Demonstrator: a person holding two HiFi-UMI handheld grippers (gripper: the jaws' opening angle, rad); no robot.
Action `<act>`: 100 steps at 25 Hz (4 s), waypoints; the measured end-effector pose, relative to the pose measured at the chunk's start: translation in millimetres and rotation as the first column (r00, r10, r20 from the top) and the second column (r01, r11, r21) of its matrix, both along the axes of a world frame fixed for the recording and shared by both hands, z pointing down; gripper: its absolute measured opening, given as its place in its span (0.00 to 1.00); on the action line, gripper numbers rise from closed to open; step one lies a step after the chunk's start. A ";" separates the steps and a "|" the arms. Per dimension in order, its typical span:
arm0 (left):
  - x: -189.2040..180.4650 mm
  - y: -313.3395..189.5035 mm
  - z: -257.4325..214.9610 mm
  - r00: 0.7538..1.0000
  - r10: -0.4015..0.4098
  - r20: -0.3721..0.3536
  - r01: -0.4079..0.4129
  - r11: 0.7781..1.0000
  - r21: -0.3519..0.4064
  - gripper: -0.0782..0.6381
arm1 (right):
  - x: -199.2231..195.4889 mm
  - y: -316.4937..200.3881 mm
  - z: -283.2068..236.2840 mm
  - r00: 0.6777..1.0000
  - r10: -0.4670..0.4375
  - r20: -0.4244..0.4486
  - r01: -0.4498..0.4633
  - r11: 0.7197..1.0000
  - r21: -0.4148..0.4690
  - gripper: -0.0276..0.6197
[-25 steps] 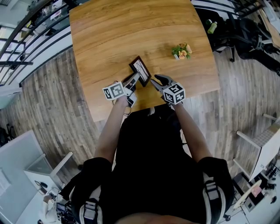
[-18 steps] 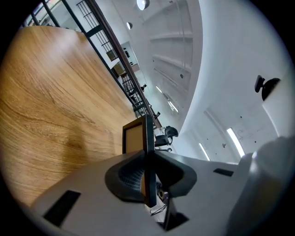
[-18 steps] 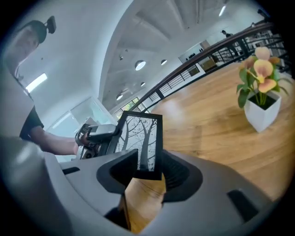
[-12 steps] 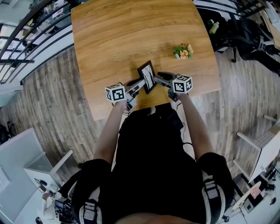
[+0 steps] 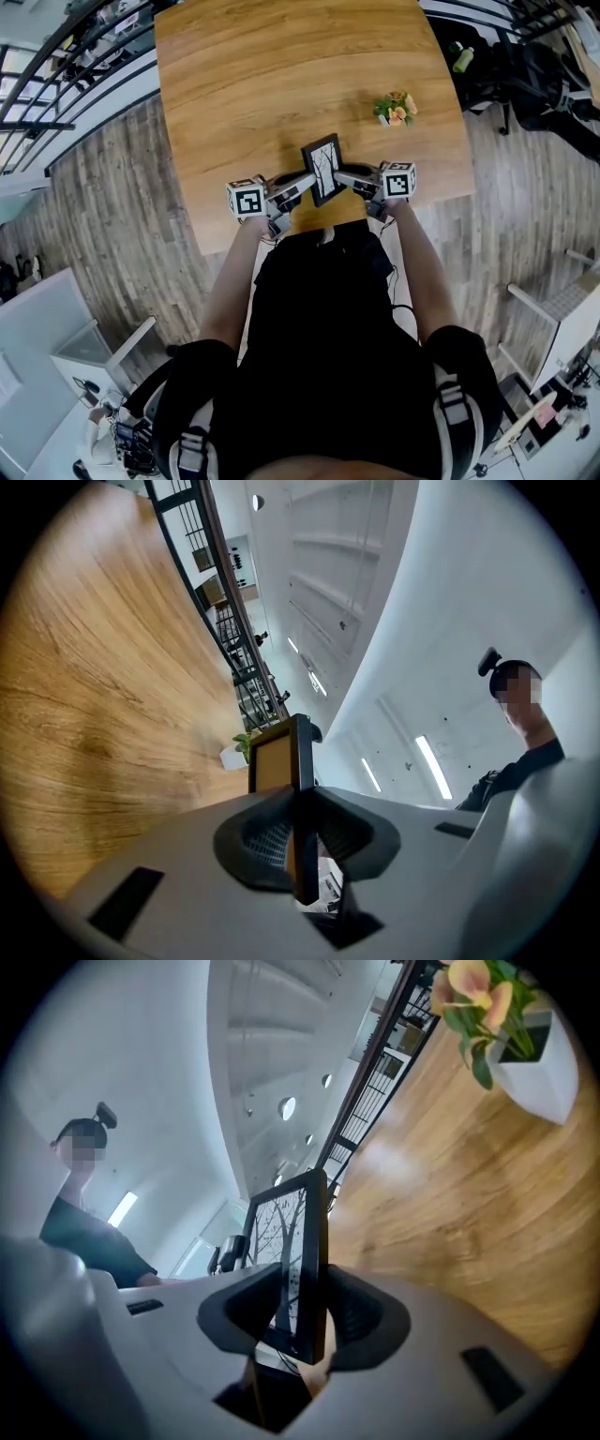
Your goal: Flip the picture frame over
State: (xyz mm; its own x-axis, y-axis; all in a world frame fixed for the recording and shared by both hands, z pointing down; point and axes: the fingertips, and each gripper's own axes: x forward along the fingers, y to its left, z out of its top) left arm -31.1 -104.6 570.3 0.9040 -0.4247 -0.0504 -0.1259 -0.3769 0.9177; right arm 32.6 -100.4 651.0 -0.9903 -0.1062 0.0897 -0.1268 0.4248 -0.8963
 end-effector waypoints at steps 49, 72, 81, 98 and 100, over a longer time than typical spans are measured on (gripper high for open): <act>-43.5 -42.5 148.8 0.774 -0.175 0.609 0.278 0.957 -0.078 0.24 | -13.0 -22.8 96.1 0.759 0.214 -0.615 -0.111 0.973 0.202 0.24; -51.4 -52.4 169.0 0.637 -0.159 0.755 0.295 0.954 -0.048 0.27 | -17.1 -33.8 105.9 0.663 0.255 -0.704 -0.034 0.950 0.312 0.27; -48.4 -50.9 168.6 0.552 -0.158 0.819 0.254 0.967 0.016 0.28 | -17.6 -33.2 106.8 0.648 0.267 -0.714 -0.031 0.945 0.326 0.27; -43.7 -54.3 168.0 0.490 -0.137 0.861 0.163 0.985 0.064 0.29 | -14.8 -33.0 105.0 0.710 0.229 -0.666 -0.051 0.960 0.276 0.31; -45.6 -54.6 165.7 0.481 -0.146 0.864 0.154 0.985 0.080 0.29 | -15.4 -33.5 102.5 0.721 0.233 -0.653 -0.057 0.959 0.279 0.33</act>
